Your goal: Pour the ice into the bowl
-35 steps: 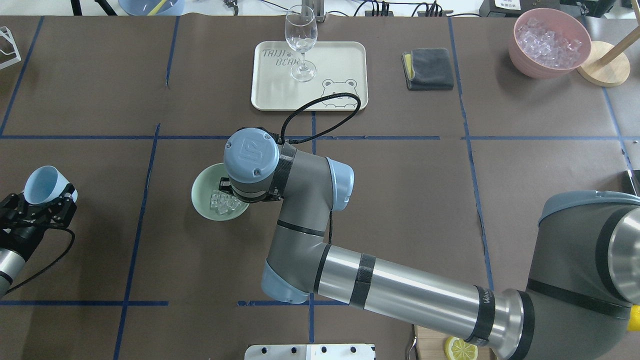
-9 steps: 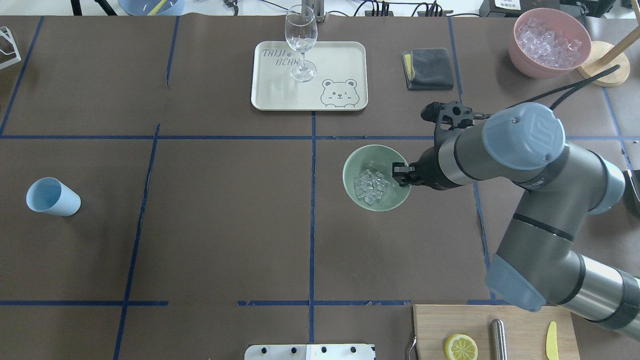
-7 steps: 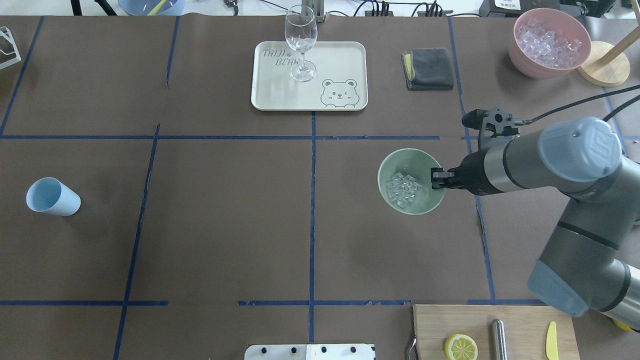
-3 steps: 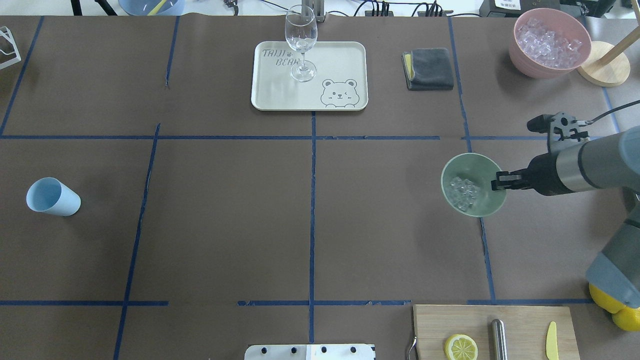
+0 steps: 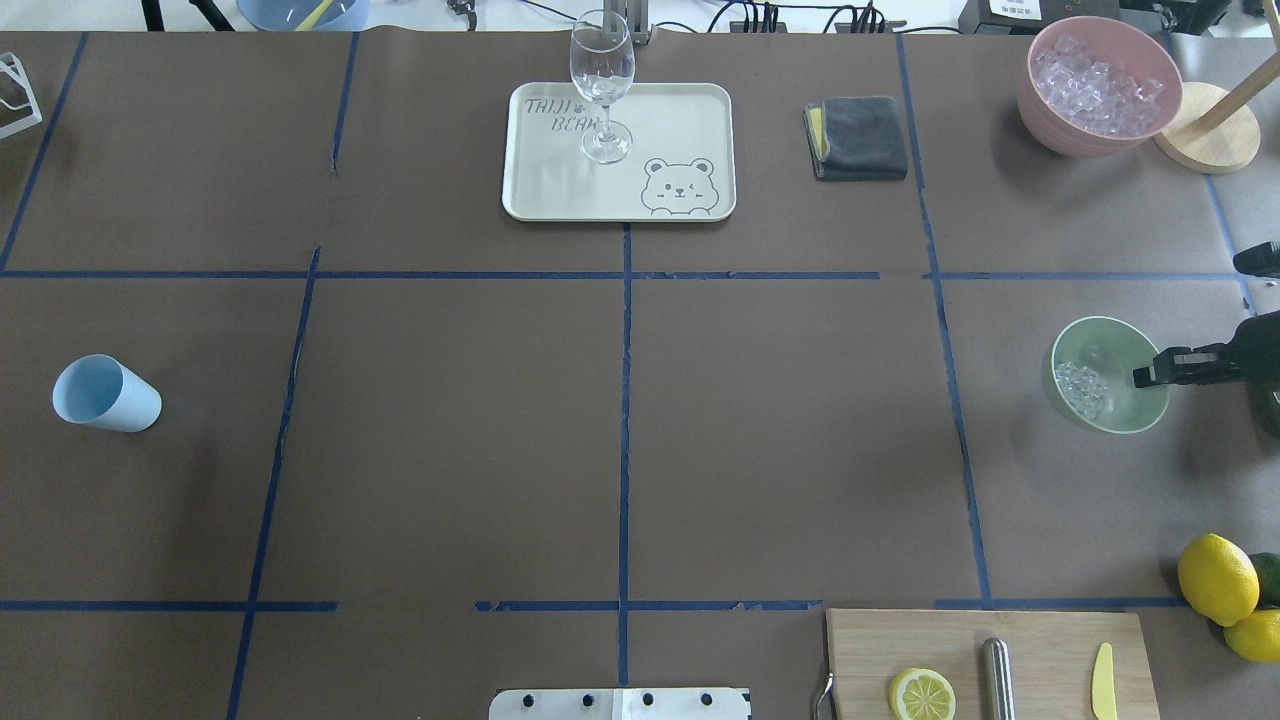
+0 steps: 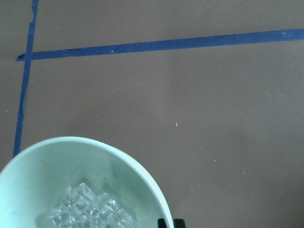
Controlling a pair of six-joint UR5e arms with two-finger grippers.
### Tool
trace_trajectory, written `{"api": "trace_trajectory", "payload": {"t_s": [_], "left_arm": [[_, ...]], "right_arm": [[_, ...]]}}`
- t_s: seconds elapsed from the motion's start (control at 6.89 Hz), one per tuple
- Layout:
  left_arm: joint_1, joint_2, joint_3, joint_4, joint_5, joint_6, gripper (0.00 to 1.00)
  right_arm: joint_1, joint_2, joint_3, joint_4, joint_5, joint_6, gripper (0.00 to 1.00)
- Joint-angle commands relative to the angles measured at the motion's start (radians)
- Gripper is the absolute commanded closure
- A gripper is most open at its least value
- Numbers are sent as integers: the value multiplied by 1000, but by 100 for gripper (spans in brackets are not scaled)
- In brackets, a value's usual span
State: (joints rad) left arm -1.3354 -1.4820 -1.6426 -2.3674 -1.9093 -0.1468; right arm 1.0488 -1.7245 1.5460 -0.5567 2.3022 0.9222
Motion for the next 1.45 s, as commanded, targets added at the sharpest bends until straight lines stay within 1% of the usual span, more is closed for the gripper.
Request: {"api": "trace_trajectory", "payload": {"t_s": [0.0, 0.15, 0.44, 0.58, 0.73, 0.87, 1.02, 1.16, 1.31], "left_arm": [[-1, 0, 15, -1, 0, 0, 0], [1, 0, 20, -1, 0, 0, 0], [1, 0, 33, 0, 0, 0, 0], [-1, 0, 46, 0, -2, 0, 0], [-1, -1, 47, 0, -2, 0, 0], [-2, 0, 49, 0, -2, 0, 0], [-2, 0, 56, 2, -4, 0, 0], [-4, 0, 58, 2, -4, 0, 0], [-5, 0, 58, 2, -7, 0, 0]], "right_arm": [[36, 6, -23, 0, 38, 0, 44], [43, 8, -23, -2, 46, 3, 0], [86, 3, -20, -20, 48, 0, 0], [92, 8, -5, -67, 48, -2, 0], [99, 16, 5, -87, 46, -19, 0], [120, 14, 49, -160, 46, -92, 0], [160, 13, 116, -315, 46, -217, 0], [201, 13, 196, -498, 33, -356, 0], [267, 13, 265, -685, 5, -534, 0]]}}
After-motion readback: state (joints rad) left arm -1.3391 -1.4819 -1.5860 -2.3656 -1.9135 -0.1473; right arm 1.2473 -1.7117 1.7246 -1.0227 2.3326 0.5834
